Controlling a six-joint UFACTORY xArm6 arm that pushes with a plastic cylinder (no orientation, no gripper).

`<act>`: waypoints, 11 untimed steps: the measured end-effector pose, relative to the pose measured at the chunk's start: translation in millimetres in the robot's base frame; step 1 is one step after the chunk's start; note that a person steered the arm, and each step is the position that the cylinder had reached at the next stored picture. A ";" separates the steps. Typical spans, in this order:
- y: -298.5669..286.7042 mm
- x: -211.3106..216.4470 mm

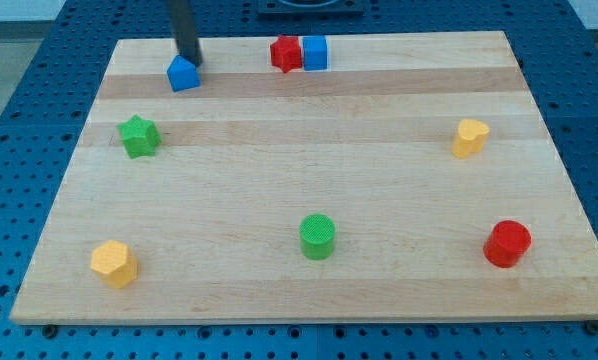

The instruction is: Push the blue triangle in between the green star and red star

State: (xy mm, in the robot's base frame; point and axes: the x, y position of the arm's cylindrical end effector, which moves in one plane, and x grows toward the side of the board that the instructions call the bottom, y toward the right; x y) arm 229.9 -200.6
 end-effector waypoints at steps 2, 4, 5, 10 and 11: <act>-65.5 8.0; 87.4 28.1; 43.5 27.4; 67.6 59.8; -15.9 59.9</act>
